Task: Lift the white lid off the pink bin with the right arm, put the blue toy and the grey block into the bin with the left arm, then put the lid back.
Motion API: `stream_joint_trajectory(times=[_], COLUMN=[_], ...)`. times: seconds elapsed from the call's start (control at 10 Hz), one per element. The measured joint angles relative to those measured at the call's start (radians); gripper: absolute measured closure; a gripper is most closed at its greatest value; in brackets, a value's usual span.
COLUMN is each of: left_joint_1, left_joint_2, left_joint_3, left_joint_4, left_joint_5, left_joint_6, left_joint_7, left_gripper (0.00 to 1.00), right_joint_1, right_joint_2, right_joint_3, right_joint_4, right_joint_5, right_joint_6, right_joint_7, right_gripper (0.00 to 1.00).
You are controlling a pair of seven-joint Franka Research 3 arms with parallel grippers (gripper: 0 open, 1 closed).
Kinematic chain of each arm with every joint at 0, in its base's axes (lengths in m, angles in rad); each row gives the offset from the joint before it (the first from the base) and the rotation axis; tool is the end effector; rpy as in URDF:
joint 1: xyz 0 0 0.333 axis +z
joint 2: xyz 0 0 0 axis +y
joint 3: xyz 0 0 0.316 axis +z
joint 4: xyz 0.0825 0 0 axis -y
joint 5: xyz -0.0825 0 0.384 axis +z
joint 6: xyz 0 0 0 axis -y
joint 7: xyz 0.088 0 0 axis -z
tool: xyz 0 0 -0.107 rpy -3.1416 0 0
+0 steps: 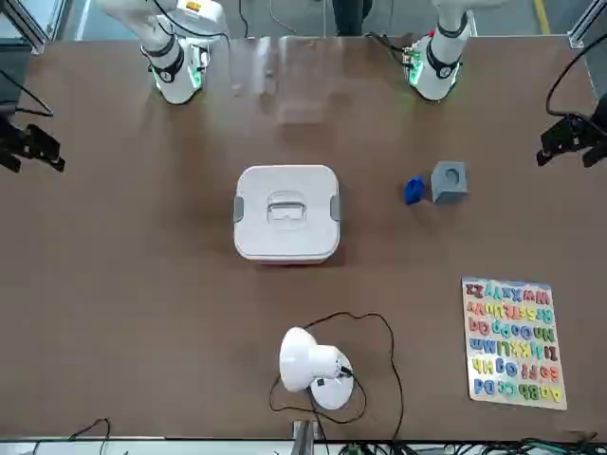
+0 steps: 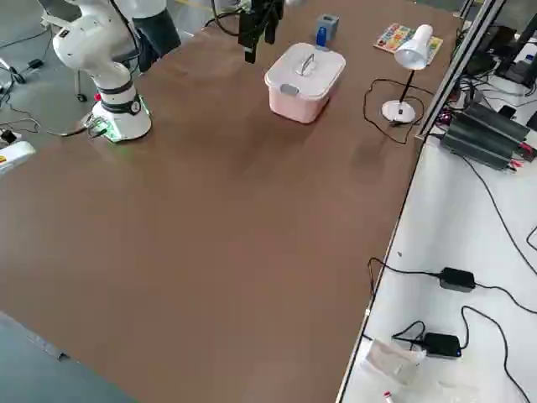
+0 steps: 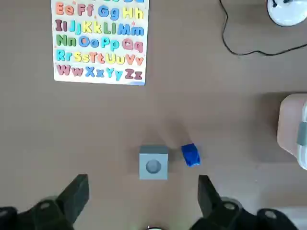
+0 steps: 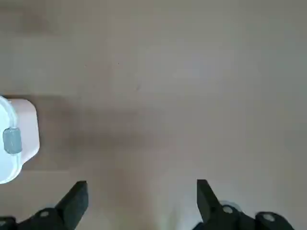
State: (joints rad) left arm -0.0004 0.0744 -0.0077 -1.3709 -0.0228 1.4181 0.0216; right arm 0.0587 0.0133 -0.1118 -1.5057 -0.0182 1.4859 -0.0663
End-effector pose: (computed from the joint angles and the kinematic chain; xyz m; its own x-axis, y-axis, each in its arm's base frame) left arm 0.5614 -0.0071 0.6626 0.9991 -0.0331 -0.0266 -0.0325 -0.9992 0.0238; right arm 0.5494 -0.0308 0.6404 0.9993 0.0116 -0.0342 0.0122 -0.9998 0.0174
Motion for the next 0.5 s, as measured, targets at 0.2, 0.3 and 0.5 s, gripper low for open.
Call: stream_joint_trajectory(times=[0.2,0.3,0.5], left_joint_1=[-0.001,-0.001,-0.004], left_joint_2=[0.000,-0.001,0.000], left_joint_3=[-0.001,-0.001,-0.002], left_joint_4=[0.000,0.000,0.000], left_joint_5=[0.000,0.000,0.000], left_joint_6=[0.000,0.000,0.000], left_joint_7=[0.000,-0.001,-0.001], left_gripper=[0.00,0.00,0.00], right_joint_1=[0.000,0.004,0.056], right_joint_2=[0.000,0.001,0.016], right_joint_3=[0.000,0.000,0.003], right_joint_4=[0.000,-0.001,-0.005], right_joint_5=[0.000,0.003,0.011], right_joint_6=[0.000,0.000,0.000], right_joint_7=[0.006,0.052,0.234], right_gripper=[0.00,0.00,0.00])
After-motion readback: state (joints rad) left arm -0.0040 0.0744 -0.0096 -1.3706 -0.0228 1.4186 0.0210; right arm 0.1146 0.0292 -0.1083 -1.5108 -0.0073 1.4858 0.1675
